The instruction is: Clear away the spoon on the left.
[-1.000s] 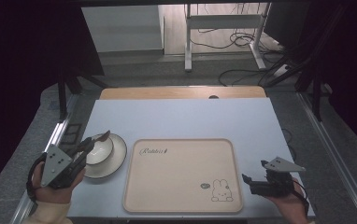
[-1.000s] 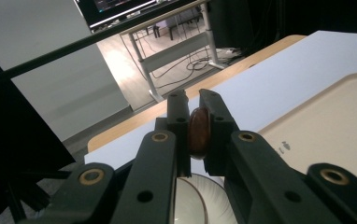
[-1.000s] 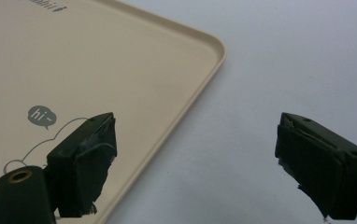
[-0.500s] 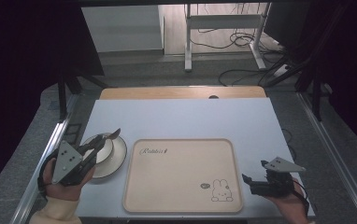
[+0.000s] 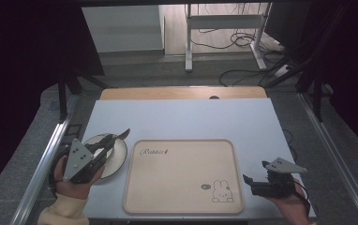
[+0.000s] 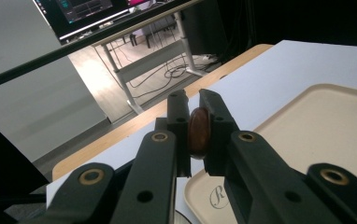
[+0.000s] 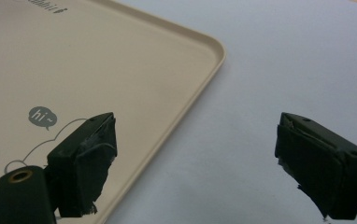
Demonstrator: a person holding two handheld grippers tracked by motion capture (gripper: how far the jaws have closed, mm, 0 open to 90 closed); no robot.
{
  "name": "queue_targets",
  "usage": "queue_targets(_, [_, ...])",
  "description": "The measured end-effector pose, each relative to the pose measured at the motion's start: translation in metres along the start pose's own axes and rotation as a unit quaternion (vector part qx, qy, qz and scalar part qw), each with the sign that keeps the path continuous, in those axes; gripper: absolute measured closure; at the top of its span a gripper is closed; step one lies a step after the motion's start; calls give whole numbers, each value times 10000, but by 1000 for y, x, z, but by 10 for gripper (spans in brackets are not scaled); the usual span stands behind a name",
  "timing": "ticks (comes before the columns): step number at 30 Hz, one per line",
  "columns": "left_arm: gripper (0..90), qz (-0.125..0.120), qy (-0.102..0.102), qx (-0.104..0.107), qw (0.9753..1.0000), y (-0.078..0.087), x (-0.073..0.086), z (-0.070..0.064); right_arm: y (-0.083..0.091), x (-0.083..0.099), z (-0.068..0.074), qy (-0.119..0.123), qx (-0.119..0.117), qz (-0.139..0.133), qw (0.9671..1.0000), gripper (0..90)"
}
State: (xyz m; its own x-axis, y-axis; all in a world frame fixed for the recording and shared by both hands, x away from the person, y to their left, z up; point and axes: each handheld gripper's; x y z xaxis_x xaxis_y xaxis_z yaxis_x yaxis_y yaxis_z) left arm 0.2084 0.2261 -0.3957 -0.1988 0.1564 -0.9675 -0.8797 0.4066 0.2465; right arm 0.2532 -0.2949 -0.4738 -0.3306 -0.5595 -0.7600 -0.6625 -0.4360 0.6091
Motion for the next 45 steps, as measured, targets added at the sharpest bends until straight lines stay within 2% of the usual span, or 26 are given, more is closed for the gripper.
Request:
queue_targets(12, [849,48,-7,153,9999,-12,-3,-7,2,-1,0,16,3,-69,10000,135])
queue_targets(29, [848,202,-10,273,9994,-35,-1,-16,11,-7,2,-13,42,-322,9995,135])
queue_targets(37, [849,214,-103,333,9992,-47,-2,-20,9,-6,2,7,22,-294,9996,136])
queue_targets(45, [849,302,-90,478,9984,-60,2,-27,8,-4,1,-22,5,-246,9997,138])
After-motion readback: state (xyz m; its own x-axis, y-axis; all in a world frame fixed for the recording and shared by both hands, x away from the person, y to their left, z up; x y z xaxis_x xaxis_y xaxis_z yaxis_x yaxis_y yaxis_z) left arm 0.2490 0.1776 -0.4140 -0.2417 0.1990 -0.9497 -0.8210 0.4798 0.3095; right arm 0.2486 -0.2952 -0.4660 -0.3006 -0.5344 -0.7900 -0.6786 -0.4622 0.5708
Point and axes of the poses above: each handheld gripper's, and its own axes: y roughly backward along the jaws, x roughly out of its underside, z roughly to its left, and after that the axes turned 13 degrees about y, right-handed
